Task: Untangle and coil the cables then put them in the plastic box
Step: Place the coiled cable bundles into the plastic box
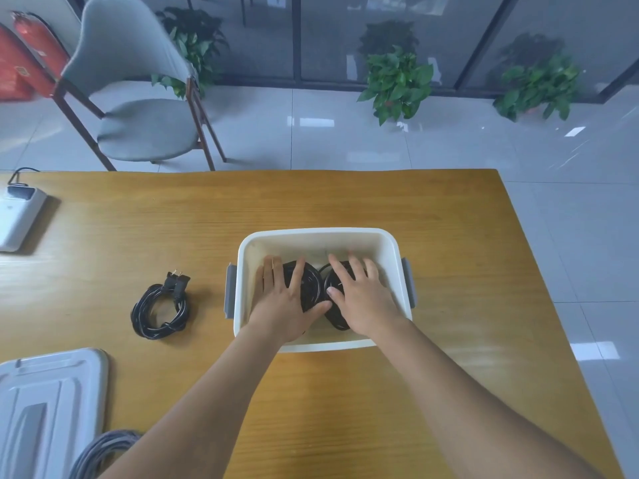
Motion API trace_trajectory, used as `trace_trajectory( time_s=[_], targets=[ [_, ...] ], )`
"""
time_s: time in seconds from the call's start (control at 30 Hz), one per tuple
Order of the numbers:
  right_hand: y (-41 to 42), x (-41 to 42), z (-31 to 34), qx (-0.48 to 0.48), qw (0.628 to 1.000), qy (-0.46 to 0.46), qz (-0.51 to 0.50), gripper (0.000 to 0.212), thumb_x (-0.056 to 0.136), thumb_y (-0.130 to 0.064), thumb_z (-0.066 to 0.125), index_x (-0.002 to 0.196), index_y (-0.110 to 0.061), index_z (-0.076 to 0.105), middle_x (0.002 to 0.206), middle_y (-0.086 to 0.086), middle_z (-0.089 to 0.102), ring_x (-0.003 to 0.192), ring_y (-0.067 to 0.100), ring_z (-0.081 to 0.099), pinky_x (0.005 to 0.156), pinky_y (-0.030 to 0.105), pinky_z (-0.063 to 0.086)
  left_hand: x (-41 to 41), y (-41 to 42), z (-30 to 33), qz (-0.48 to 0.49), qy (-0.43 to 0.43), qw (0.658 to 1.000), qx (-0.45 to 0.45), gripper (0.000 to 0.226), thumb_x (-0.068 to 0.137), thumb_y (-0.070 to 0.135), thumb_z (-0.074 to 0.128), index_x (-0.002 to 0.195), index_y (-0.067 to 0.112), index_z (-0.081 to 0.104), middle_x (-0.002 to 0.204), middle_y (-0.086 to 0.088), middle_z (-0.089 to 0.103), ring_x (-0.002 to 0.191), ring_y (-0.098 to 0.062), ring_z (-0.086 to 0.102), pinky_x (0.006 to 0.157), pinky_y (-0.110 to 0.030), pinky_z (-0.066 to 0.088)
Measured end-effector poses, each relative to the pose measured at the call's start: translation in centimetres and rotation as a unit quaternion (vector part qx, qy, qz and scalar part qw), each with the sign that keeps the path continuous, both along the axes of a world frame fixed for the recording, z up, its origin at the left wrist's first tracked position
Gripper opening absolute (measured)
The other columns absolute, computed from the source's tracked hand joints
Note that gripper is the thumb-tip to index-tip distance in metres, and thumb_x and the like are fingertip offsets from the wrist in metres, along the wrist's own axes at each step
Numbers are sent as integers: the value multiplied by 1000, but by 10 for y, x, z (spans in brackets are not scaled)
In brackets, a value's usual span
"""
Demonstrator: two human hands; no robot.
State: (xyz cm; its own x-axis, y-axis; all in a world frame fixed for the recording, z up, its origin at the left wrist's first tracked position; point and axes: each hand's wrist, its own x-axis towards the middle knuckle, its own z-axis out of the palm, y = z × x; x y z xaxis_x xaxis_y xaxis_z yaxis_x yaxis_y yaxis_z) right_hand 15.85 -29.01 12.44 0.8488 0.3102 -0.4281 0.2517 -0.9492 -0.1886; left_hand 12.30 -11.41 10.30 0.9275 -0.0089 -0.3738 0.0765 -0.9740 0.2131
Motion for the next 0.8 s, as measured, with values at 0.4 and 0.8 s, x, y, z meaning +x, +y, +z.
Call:
trace_trajectory(
  time_s=[0.4,0.8],
  targets=[
    [15,-16,48,13,995,-102,-10,65,107,-61,28,165,-44,3,175,-6,1,161,27,-2,126,50,22,-19,21,42,-12,-154,986,-69,125,73,97,32,167,19,5,174,-8,6,161,-23,-8,131,-43,-1],
    [137,-56,80,165,969,-155,95,71,104,-60,44,166,-34,18,173,1,17,161,20,7,129,40,15,-113,132,56,114,-238,963,-59,120,77,95,39,165,18,18,172,-9,20,161,-25,6,129,-48,17]
  ],
)
